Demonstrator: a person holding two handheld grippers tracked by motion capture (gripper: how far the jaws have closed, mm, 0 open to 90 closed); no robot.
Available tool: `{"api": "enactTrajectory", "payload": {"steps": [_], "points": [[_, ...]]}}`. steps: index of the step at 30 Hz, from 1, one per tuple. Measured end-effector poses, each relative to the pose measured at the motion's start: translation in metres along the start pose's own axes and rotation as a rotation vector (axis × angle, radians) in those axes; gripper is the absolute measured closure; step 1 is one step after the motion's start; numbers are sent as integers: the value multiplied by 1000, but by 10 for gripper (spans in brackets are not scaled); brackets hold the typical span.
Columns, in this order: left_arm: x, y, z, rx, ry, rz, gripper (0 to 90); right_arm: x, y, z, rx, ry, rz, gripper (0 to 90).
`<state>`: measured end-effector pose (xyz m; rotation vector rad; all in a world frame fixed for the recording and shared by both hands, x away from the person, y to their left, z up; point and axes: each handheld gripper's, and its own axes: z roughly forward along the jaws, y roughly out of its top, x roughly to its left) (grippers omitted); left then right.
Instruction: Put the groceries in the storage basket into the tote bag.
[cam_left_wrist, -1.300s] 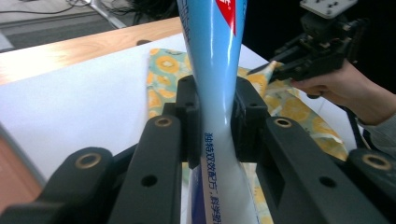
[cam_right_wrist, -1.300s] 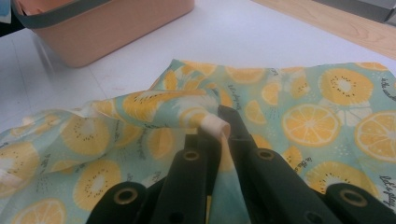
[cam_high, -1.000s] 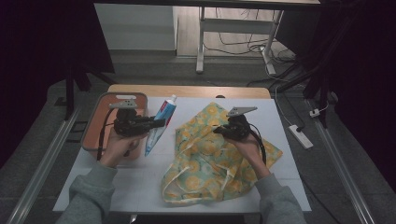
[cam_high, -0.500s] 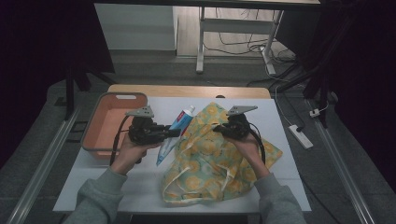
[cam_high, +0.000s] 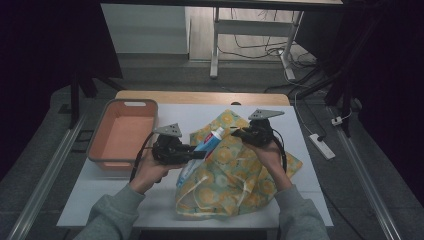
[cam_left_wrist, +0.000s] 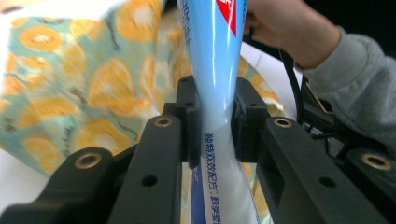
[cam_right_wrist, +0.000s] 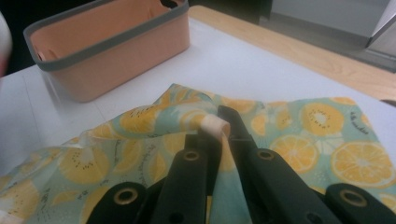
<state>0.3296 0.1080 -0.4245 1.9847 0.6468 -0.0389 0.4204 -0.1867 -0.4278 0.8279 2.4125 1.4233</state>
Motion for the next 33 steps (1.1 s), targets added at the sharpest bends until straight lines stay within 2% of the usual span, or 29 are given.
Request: {"api": "enactTrajectory", "payload": {"steps": [4, 7, 13, 16, 22, 28, 33], "points": [[-8, -2, 10, 42, -6, 27, 746, 2, 4, -6, -28, -5, -2, 884], [-11, -3, 15, 60, -13, 26, 746, 3, 6, -10, -47, -8, -3, 884], [-20, -7, 27, 121, 5, 22, 746, 4, 7, -10, -54, -9, -2, 884], [-24, -8, 33, 151, 27, 36, 746, 4, 7, -10, -58, -9, -2, 884], [-24, -15, 42, 194, 35, 22, 745, 7, 9, -11, -71, -9, -10, 884], [-26, -13, 42, 199, 25, 19, 745, 7, 8, -11, -69, -9, -13, 884], [-25, -21, 50, 250, 51, -3, 745, 9, 10, -13, -94, -5, -12, 884]]}}
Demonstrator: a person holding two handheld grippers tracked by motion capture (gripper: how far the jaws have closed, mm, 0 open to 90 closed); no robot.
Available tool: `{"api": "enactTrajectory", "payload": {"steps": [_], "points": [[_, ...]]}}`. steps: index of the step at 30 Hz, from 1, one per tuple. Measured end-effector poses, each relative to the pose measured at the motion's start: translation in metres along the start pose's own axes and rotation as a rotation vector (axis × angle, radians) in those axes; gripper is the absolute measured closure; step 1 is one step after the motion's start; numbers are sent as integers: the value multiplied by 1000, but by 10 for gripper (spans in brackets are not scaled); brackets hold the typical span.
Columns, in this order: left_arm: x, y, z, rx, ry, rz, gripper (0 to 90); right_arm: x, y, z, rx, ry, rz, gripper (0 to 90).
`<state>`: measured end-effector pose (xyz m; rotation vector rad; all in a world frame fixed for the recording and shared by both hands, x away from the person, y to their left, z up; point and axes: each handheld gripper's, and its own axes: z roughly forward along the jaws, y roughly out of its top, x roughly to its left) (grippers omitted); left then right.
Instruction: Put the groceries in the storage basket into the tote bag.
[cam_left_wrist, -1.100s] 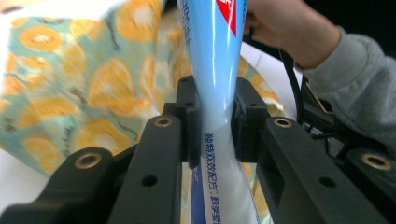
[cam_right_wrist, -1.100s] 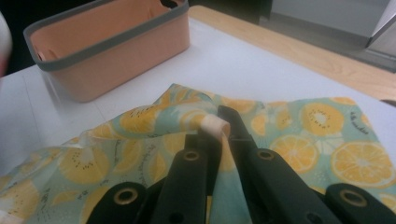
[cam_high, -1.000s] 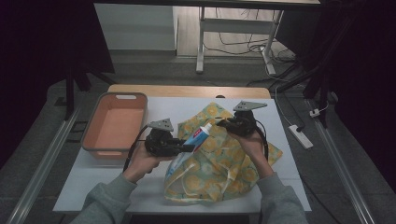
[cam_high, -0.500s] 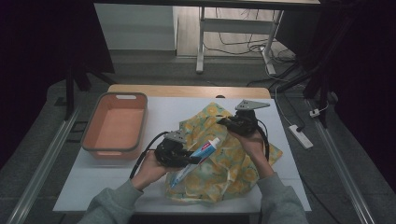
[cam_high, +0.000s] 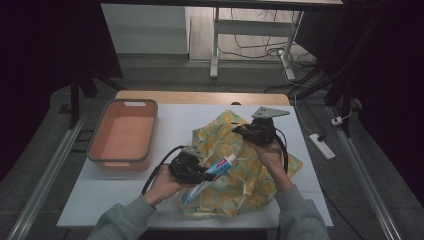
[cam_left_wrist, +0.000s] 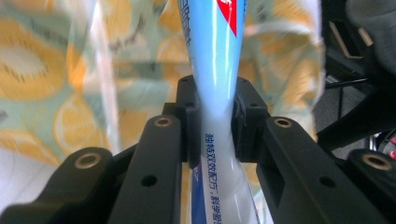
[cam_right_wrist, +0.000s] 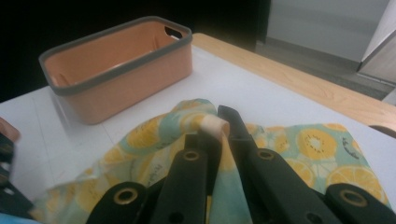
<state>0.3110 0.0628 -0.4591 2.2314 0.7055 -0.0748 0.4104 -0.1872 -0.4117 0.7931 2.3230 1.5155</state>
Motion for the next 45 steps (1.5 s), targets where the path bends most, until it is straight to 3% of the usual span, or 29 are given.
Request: {"api": "enactTrajectory", "payload": {"steps": [4, 12, 21, 29, 35, 37, 42, 45], "points": [[2, -3, 11, 50, 37, -17, 745, 6, 5, -4, -27, 11, -11, 884], [7, -5, 23, 85, 42, -69, 744, 20, 12, -8, -55, 51, -43, 884], [15, 8, 30, 90, 47, -98, 745, 40, 18, -8, -64, 96, -80, 884], [23, 32, 39, 73, 53, -119, 744, 45, 16, -3, -55, 130, -66, 885], [28, 45, 57, 107, 47, -135, 742, 50, 16, -4, -60, 122, -74, 886], [30, 47, 64, 87, 68, -161, 742, 51, 17, -6, -65, 120, -76, 887], [33, 50, 75, 61, 45, -211, 737, 50, 16, -6, -67, 100, -67, 888], [33, 48, 84, 77, 49, -200, 714, 43, 13, -4, -56, 90, -56, 887]]}}
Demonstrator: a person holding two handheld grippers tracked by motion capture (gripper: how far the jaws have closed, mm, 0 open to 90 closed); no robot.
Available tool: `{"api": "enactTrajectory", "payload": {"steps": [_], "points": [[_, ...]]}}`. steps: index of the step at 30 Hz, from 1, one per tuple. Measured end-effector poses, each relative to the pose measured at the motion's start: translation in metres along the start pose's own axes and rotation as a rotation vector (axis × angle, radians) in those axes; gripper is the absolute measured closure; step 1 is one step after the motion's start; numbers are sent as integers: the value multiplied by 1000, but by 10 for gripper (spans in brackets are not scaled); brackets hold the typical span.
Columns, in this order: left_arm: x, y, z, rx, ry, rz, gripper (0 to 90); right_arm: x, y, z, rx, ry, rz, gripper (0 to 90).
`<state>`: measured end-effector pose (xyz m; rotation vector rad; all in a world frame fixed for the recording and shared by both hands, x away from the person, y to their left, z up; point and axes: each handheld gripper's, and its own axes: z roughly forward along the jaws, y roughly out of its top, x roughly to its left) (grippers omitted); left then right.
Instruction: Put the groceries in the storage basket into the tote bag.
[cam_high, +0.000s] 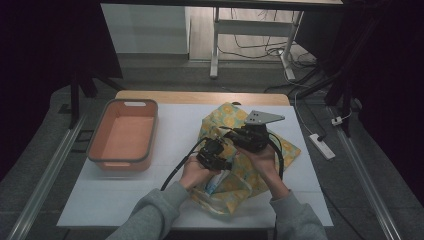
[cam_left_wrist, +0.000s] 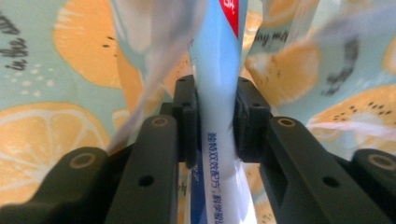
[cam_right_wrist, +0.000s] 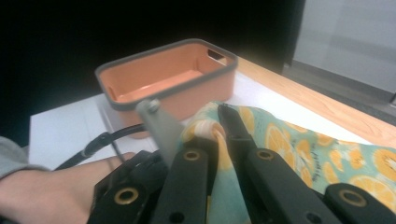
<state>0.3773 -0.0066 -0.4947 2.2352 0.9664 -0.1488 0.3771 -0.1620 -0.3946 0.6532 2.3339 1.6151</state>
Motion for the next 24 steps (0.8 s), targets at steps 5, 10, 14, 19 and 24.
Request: {"api": "enactTrajectory", "payload": {"steps": [5, 10, 14, 19, 24], "points": [[-4, -4, -18, -107, -24, 37, 554, -14, -8, -1, 13, -19, 41, 887], [-8, -13, -49, -165, -3, 100, 493, -17, -10, -3, 18, -28, 45, 886], [-5, -29, -71, -178, 24, 123, 475, -18, -13, -3, 29, -33, 48, 885], [4, -55, -92, -181, 35, 141, 449, -17, -19, -2, 46, -25, 57, 884], [18, -71, -104, -166, 39, 133, 429, -11, -26, -3, 67, -28, 59, 884]]}}
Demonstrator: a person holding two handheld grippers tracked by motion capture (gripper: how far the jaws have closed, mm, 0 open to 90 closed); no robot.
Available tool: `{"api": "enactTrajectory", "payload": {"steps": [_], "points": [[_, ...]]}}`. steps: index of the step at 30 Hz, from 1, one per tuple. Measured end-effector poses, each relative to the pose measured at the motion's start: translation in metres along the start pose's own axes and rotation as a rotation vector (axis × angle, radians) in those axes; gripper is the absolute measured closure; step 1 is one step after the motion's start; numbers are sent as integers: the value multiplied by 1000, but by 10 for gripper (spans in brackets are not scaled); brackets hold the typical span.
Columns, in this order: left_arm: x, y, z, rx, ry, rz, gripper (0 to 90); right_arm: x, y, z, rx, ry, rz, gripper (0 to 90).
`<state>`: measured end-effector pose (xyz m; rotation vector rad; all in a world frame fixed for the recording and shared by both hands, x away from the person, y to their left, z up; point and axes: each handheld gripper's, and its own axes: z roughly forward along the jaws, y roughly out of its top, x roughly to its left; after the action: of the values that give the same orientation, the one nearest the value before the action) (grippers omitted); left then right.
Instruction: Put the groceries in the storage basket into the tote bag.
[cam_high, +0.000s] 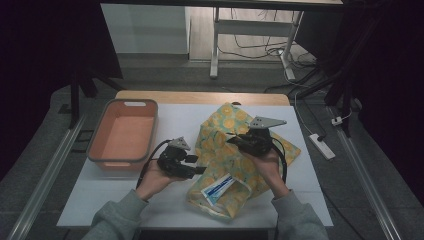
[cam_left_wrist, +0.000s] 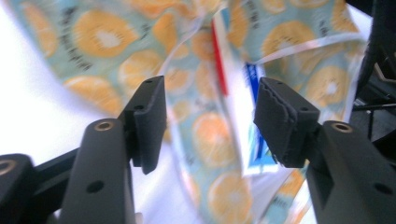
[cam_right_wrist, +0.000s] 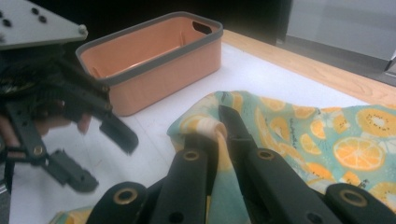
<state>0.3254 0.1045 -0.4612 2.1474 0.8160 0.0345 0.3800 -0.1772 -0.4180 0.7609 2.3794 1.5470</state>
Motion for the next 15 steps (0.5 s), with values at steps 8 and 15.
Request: {"api": "enactTrajectory", "payload": {"steps": [8, 15], "points": [[24, -14, -15, -16, 6, -56, 428, 7, -6, -7, 20, 9, -5, 883], [23, -13, -11, 5, 13, -37, 426, 14, -16, -4, 52, 39, -10, 882]]}}
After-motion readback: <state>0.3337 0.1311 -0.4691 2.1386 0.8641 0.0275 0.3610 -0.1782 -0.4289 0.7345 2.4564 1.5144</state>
